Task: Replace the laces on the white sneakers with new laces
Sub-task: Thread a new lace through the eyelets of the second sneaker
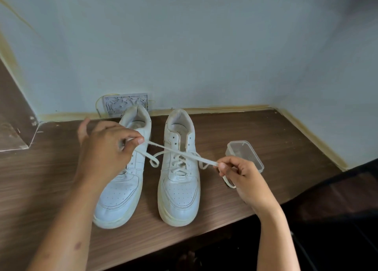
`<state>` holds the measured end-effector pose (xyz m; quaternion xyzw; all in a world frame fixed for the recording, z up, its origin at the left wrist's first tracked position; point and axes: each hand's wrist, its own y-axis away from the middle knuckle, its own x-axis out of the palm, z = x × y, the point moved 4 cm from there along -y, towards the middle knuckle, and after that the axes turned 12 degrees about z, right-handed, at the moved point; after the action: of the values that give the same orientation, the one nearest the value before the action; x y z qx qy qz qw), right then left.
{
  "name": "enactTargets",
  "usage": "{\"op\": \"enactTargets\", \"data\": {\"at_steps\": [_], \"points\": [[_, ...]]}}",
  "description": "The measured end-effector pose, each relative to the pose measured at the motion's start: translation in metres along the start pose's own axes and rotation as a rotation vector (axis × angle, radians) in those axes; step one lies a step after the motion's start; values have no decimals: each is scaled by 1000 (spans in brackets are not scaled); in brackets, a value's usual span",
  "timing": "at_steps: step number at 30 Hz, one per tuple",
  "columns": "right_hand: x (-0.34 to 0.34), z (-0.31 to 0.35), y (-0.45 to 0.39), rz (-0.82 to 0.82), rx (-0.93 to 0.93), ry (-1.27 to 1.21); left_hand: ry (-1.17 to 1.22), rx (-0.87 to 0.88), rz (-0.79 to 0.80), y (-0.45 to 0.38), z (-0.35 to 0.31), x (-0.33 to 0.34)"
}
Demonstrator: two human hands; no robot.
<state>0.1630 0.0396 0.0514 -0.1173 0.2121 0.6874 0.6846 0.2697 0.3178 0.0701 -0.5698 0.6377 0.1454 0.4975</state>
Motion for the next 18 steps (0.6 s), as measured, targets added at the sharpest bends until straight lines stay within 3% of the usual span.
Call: {"op": "enactTargets", "data": {"at_steps": [6,11,18], "points": [[-5,2,0,-242,-10,59,46,2,9,2,2,-5],[-7,14,3,-487,-113,-26,152,180,104,4,-1,-4],[15,21,-11,-240,-198,-213,221,348,93,-3,-28,13]]}}
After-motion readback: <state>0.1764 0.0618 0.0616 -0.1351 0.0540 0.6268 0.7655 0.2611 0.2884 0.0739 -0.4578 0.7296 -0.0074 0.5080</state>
